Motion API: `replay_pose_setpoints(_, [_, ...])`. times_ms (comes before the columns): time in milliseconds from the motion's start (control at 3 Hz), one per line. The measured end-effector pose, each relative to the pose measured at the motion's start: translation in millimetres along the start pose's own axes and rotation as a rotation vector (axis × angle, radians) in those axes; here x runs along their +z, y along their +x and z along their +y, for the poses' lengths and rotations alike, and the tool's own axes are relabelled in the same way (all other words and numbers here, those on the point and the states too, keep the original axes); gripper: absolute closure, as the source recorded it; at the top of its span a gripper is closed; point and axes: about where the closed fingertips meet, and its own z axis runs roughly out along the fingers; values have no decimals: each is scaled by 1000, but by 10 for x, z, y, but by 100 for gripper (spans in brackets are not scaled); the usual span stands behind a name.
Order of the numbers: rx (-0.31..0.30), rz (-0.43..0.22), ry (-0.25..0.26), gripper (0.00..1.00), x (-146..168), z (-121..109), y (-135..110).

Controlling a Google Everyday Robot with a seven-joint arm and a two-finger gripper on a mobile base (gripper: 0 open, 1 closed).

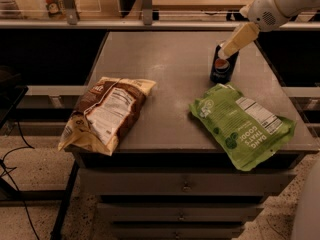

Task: Move pepsi can near green rice chip bag

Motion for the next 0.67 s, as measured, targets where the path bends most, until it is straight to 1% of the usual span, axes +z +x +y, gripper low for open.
replay_pose_setpoints(333, [6,-7,-22,0,231,-38,26])
replay_pose_setpoints(667, [12,26,-29,0,297,-3,127])
